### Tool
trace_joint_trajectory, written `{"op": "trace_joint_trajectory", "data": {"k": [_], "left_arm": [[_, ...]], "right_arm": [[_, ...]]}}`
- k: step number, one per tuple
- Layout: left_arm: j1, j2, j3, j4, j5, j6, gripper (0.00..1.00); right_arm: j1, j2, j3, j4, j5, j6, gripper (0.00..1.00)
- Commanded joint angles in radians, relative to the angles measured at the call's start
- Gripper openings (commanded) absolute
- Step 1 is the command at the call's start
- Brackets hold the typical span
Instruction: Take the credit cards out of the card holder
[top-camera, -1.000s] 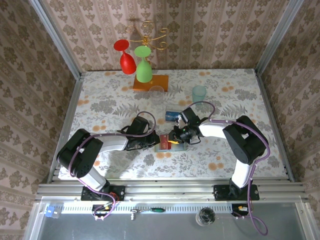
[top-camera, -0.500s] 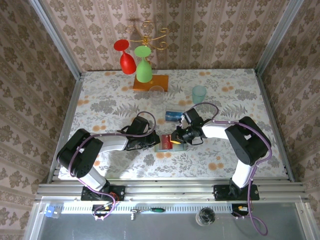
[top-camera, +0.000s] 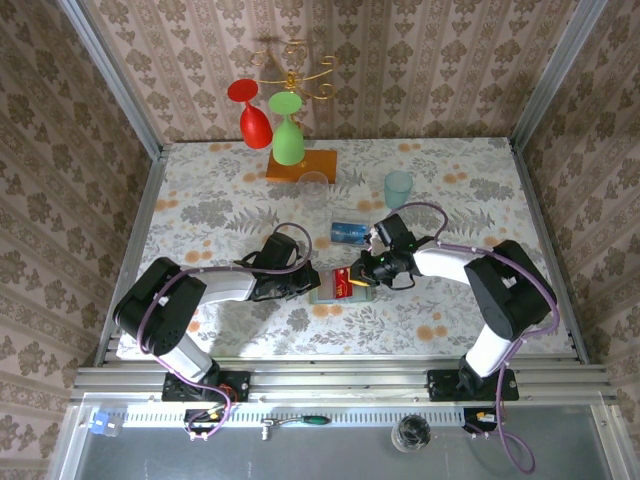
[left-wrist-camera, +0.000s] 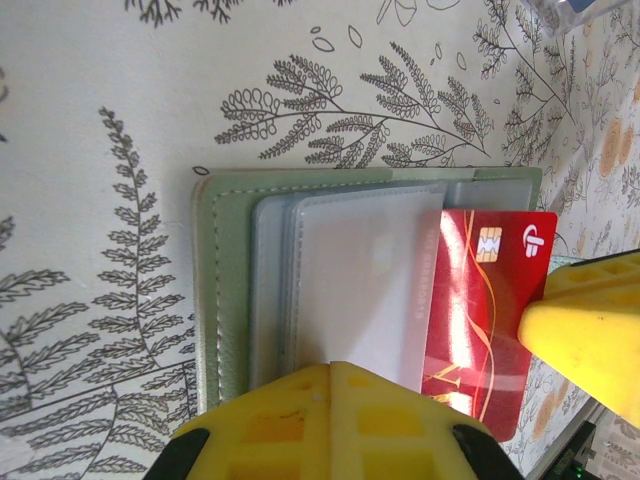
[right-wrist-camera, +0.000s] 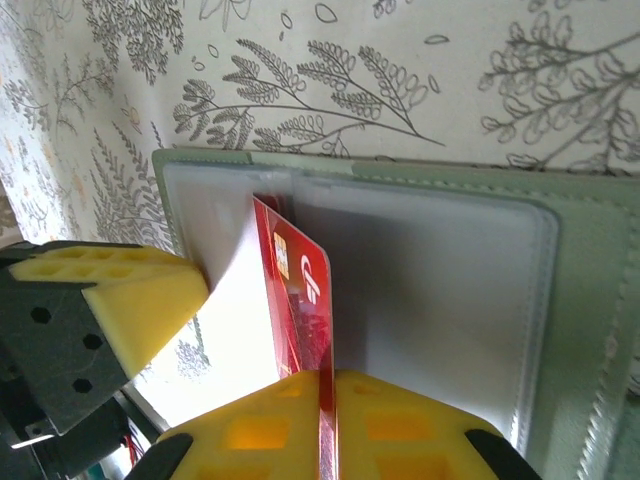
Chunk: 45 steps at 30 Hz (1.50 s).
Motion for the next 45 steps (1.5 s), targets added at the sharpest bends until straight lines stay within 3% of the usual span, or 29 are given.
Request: {"op": "trace_joint_trajectory", "data": {"k": [1, 16, 45], "left_arm": [[0.008, 0.008, -0.004, -0.038, -0.010, 0.015, 0.00], [0.012, 0.008, -0.012, -0.022, -0.003, 0.015, 0.00], [0.013, 0.012, -0.018, 0.011, 0.010, 0.003, 0.00]], "right_arm": [[-0.003, -0.033, 0.028, -0.103, 0.045, -0.047, 0.10], [-0.003, -0.078, 0.057, -0.181, 0.101, -0.064, 0.10], [0.069, 0.008, 0.123, -0.185, 0.118, -0.046, 0.13]]}}
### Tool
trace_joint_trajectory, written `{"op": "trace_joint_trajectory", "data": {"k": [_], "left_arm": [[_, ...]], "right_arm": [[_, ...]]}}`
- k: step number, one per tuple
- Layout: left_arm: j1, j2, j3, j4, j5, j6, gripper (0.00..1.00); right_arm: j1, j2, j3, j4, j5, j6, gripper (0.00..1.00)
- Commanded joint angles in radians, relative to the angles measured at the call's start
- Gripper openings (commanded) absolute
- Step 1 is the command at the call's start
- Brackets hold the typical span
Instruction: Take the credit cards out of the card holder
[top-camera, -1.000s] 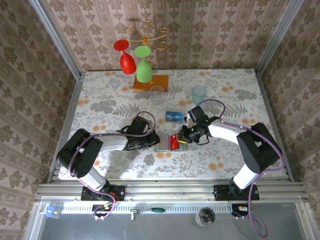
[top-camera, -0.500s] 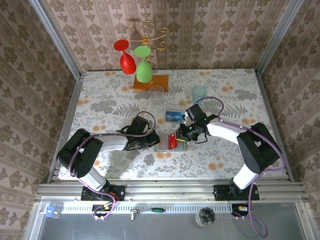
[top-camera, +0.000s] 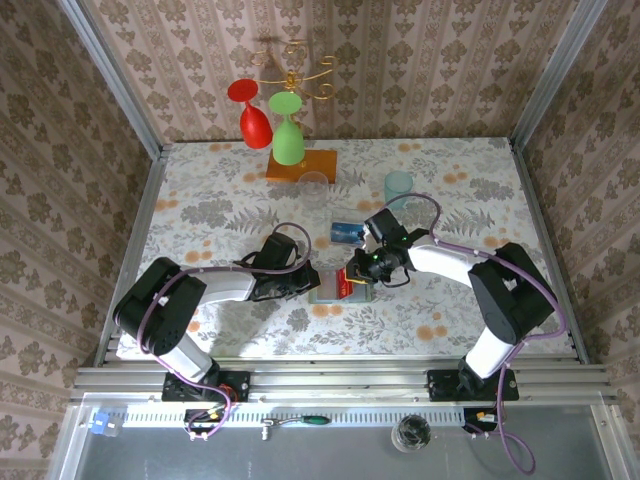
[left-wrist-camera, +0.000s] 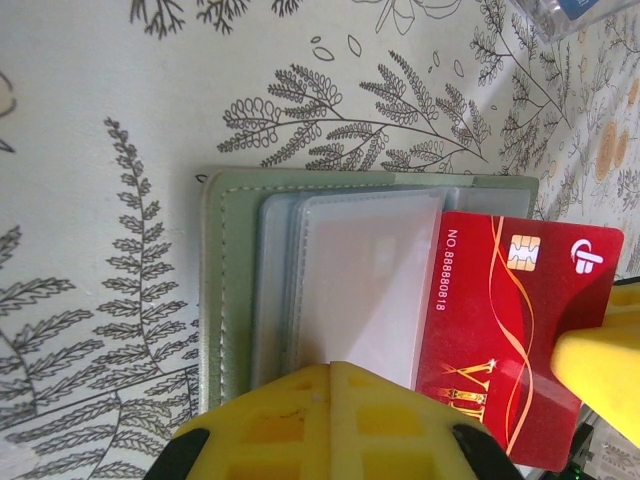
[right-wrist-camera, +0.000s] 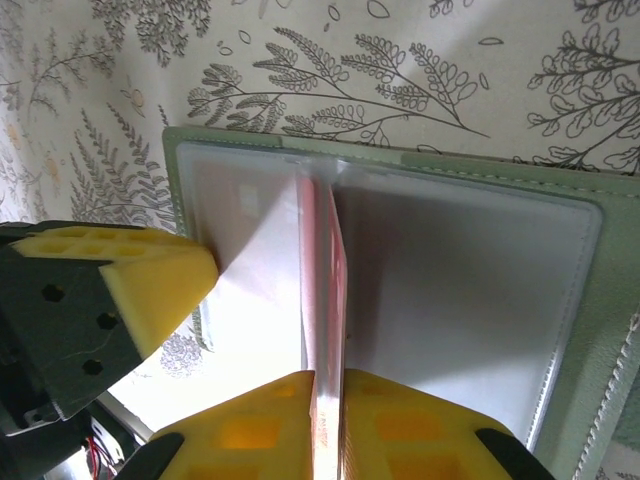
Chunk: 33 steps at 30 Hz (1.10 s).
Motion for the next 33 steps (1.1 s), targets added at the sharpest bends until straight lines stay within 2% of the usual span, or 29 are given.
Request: {"op": "trace_joint_trajectory", "data": {"k": [1, 6, 14, 21, 27, 33], "left_arm": [[0.007, 0.012, -0.012, -0.004, 0.007, 0.005, 0.00], [0.007, 0.006, -0.014, 0.001, 0.008, 0.005, 0.00], [0.007, 0.000, 0.000, -0.008, 0.010, 0.012, 0.01], [0.008, -0.025, 0.010, -0.014, 0.011, 0.015, 0.04], [0.008, -0.064, 0.030, -0.055, 0.007, 0.031, 0.10], [0.014, -0.110, 0.030, -0.096, -0.004, 0.045, 0.13]], "right_arm": [[0.008, 0.017, 0.020, -0.028, 0.023, 0.002, 0.13], [0.008, 0.000, 0.017, -0.026, 0.033, 0.003, 0.08], [0.008, -0.081, 0.024, -0.076, 0.084, -0.014, 0.07], [-0.011, -0.141, 0.061, -0.171, 0.125, -0.107, 0.05], [-0.030, -0.146, 0.138, -0.279, 0.136, -0.324, 0.04], [-0.030, -0.100, 0.288, -0.451, 0.230, -0.680, 0.02]]}}
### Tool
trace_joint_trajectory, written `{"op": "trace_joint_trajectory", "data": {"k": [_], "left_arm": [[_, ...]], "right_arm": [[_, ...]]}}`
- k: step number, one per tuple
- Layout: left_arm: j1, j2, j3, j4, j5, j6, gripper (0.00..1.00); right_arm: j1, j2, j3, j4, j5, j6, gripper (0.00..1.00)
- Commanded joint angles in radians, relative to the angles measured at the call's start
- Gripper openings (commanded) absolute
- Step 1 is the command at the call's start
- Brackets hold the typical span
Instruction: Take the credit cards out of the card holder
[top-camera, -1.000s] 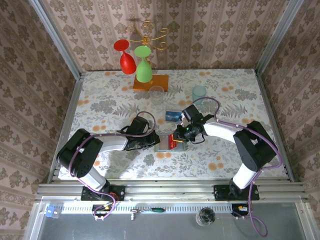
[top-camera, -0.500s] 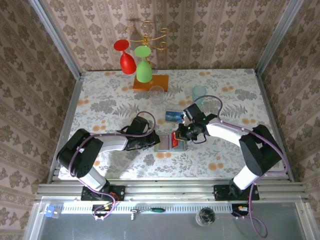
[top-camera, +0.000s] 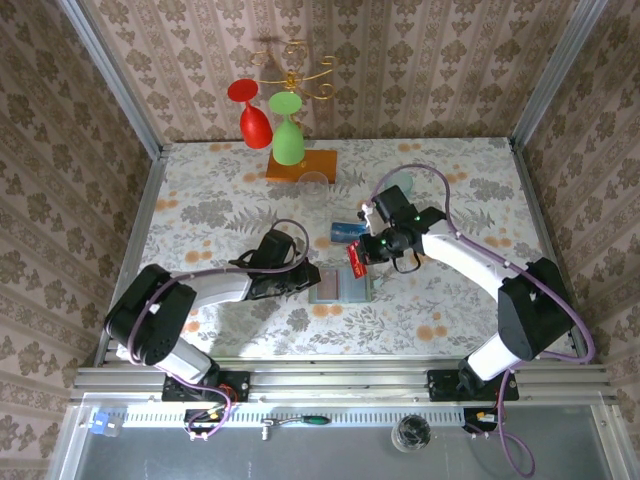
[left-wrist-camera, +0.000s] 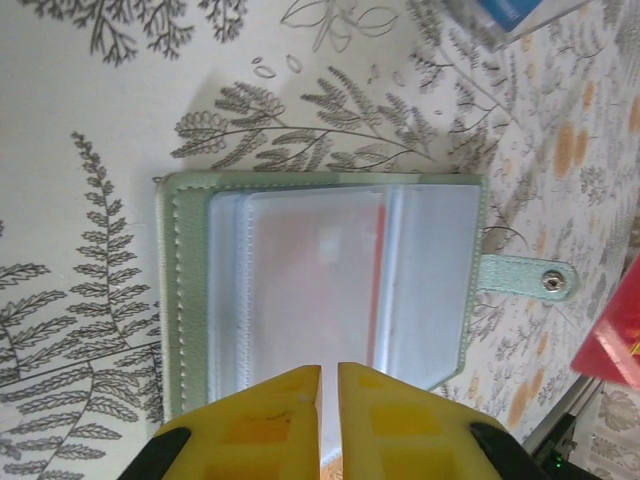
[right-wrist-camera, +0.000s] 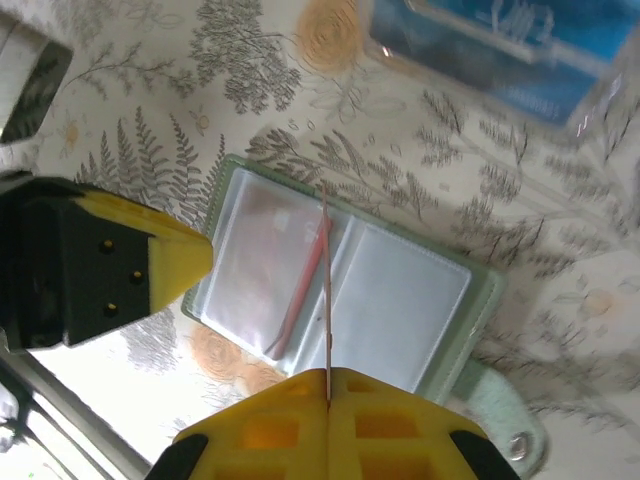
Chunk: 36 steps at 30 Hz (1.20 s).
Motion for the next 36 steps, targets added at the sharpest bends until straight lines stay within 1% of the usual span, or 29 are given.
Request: {"op": "trace_joint_trajectory", "data": {"k": [1, 5, 10, 13, 18, 25, 36], "left_arm": [[0.011, -0.047, 0.017, -0.055, -0.008, 0.032, 0.14], [0.018, -0.089, -0.007, -0.070, -0.020, 0.034, 0.14], [0.032, -0.145, -0.039, -0.094, -0.034, 0.033, 0.15], [0.042, -0.176, -0.054, -0.112, -0.039, 0.035, 0.15], [0.054, -0.225, -0.074, -0.144, -0.048, 0.036, 0.15], [0.066, -0.276, -0.103, -0.179, -0.064, 0.030, 0.16], [0.100, -0.285, -0.102, -0.202, -0.066, 0.029, 0.16]], "right_arm": [[-0.002, 0.028, 0.089, -0.154, 0.088, -0.311, 0.01], [-0.002, 0.055, 0.159, -0.219, 0.127, -0.584, 0.00], [-0.005, 0.104, 0.262, -0.271, 0.223, -0.795, 0.00], [-0.021, 0.154, 0.344, -0.312, 0.206, -0.882, 0.00], [-0.061, 0.283, 0.534, -0.417, 0.142, -0.969, 0.00], [-0.104, 0.499, 0.836, -0.580, 0.056, -1.035, 0.00], [-0.152, 0.785, 1.237, -0.759, 0.019, -1.093, 0.00]]}}
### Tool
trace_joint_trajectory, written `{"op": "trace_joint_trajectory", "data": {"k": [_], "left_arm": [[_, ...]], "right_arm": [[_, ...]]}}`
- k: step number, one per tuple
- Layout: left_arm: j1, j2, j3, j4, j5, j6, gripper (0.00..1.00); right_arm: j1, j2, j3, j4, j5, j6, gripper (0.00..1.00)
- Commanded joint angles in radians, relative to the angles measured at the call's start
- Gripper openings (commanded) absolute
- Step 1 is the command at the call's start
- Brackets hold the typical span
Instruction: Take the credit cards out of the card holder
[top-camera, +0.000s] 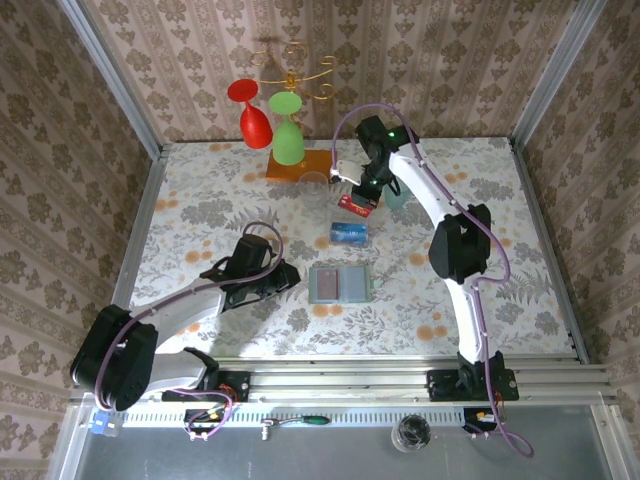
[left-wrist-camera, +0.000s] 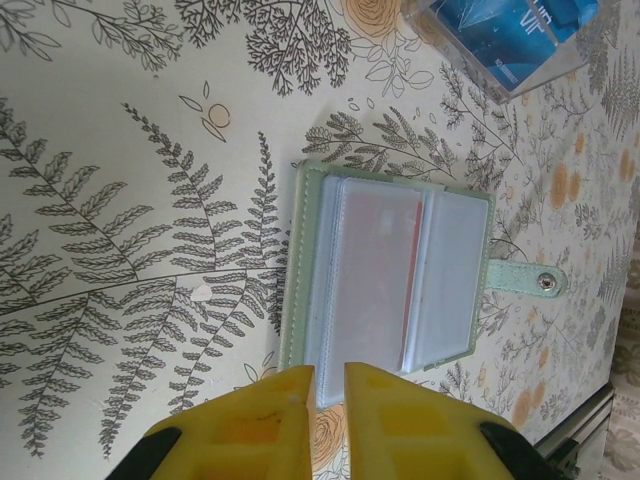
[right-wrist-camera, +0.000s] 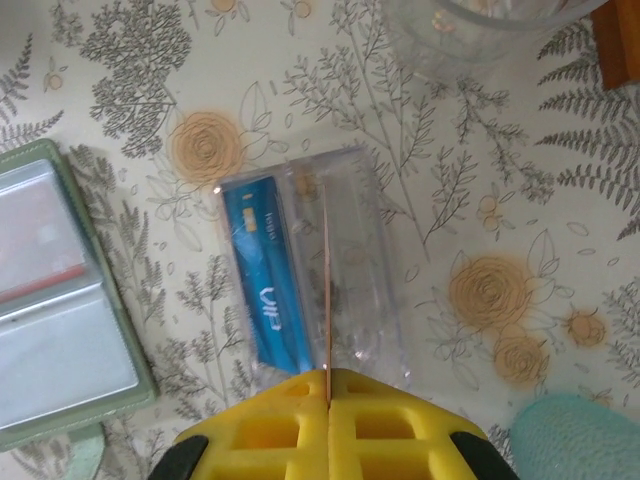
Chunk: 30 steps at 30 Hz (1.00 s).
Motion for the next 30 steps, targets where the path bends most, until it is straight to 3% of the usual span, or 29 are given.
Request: {"op": "trace_joint_trajectory", "data": {"k": [1, 6, 24, 30], "left_arm": [[0.017, -0.015, -0.001, -0.042, -0.004, 0.016, 0.16], [0.035, -0.017, 0.009, -0.070, 0.003, 0.030, 0.16], [0.099, -0.055, -0.003, -0.132, 0.027, 0.051, 0.16], [0.111, -0.051, 0.001, -0.133, 0.039, 0.057, 0.16]], "right_arm": [[-0.013, 0.073, 0.121, -0.129, -0.031, -0.044, 0.00], [-0.017, 0.150, 0.236, -0.178, -0.027, -0.066, 0.00], [0.002, 0.245, 0.254, -0.189, -0.061, -0.099, 0.00], [0.014, 0.251, 0.255, -0.153, -0.015, -0.092, 0.14]]}}
